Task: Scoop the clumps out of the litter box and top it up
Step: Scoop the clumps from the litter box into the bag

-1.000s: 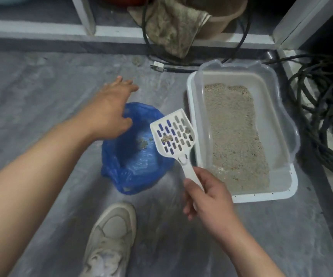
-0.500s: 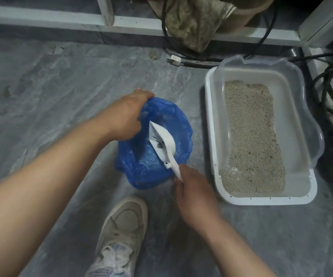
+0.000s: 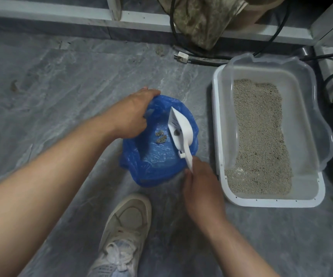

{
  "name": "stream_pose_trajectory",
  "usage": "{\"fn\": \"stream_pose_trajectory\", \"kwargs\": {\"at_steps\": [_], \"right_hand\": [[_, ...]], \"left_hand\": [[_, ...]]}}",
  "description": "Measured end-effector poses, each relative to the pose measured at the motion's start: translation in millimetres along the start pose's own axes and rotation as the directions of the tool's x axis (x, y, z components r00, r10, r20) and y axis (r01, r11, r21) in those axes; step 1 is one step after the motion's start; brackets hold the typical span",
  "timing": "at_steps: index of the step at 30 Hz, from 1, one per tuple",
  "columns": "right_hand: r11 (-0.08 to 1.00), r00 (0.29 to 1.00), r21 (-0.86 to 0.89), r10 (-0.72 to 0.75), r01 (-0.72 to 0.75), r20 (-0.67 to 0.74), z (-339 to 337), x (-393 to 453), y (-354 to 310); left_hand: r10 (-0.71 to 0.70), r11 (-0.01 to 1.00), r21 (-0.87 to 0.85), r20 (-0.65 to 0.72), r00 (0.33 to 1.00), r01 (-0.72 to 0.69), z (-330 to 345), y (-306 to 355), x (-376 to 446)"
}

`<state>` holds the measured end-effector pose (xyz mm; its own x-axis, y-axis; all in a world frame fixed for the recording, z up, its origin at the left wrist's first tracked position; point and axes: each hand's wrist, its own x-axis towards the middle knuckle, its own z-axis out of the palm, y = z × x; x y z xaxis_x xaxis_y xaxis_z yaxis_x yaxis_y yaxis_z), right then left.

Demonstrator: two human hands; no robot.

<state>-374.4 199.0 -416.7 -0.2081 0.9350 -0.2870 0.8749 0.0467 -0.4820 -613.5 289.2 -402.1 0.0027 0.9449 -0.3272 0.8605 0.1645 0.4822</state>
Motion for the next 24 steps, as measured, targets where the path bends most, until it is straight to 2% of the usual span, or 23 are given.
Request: {"fn": "stream_pose_trajectory", "kwargs": {"at_steps": [4, 19, 24], "right_hand": [[0.993, 0.994, -0.109, 0.065, -0.054, 0.092, 1.0, 3.0, 2.8], [0.988, 0.997, -0.152, 0.024, -0.012, 0.079, -2.3, 0.2, 8.7], [0.981, 0.996, -0.188, 0.057, -0.042, 0.072, -1.0, -0.2, 12.6]], "left_hand": [[0.008, 1.0, 0.002, -0.009, 1.0, -0.008, -0.8, 5.2, -3.0], [0.018, 1.0, 0.005, -0.011, 1.0, -0.018, -2.2, 12.4, -2.8], [0.027, 1.0, 0.009, -0.008, 1.0, -0.027, -2.4, 15.1, -4.3]]}}
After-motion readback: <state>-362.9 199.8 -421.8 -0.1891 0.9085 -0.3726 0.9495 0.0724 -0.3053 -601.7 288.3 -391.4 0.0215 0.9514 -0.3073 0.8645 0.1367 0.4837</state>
